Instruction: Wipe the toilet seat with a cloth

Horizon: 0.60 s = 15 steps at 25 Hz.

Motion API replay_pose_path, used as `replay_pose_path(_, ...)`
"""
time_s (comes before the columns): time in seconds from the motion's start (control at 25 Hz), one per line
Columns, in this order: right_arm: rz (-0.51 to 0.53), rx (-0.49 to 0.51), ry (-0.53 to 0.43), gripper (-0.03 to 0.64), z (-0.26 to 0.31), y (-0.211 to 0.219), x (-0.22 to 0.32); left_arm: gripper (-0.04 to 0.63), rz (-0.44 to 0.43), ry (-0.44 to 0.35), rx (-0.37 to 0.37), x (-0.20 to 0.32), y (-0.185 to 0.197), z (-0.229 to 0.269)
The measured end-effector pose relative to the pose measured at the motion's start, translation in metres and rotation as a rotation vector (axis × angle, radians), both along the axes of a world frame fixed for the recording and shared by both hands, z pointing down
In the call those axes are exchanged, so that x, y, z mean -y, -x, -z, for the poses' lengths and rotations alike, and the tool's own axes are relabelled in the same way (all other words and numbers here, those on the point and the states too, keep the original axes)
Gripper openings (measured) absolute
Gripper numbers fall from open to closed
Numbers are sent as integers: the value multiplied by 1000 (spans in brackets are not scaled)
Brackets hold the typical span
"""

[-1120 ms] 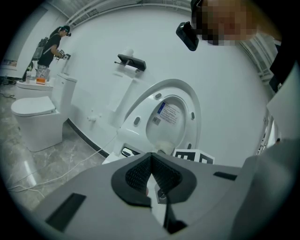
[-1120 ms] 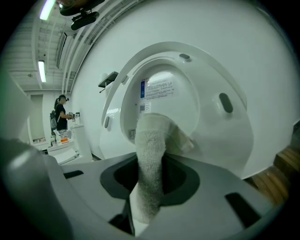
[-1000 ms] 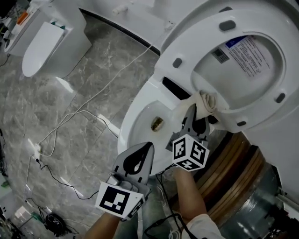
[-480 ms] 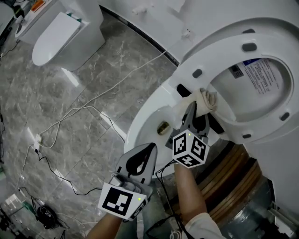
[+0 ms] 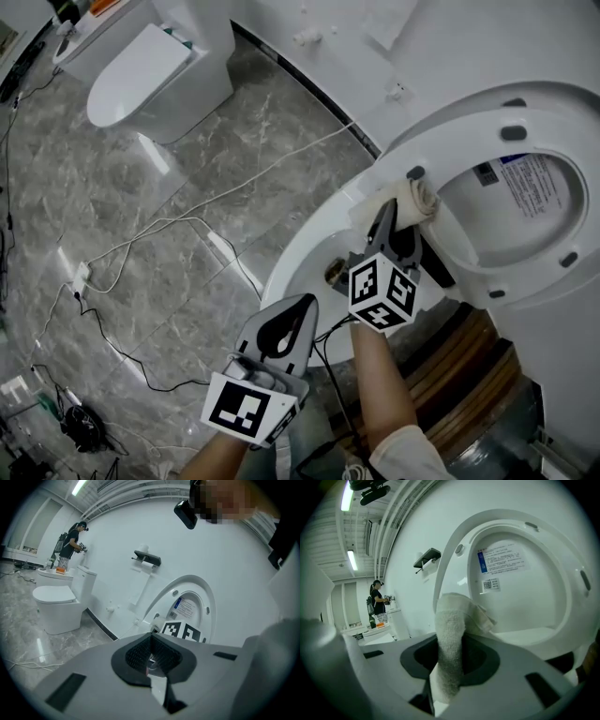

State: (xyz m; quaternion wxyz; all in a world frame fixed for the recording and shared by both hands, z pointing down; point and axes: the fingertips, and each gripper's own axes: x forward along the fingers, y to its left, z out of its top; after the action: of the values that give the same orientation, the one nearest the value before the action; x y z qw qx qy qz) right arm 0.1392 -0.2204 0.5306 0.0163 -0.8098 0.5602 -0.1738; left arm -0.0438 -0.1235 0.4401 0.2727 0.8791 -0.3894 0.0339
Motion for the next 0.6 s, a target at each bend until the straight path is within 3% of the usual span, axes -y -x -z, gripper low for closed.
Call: replay_pose_path(0.6, -34, 115, -43, 100, 43, 5, 22, -5, -2, -28, -17, 3, -3, 27)
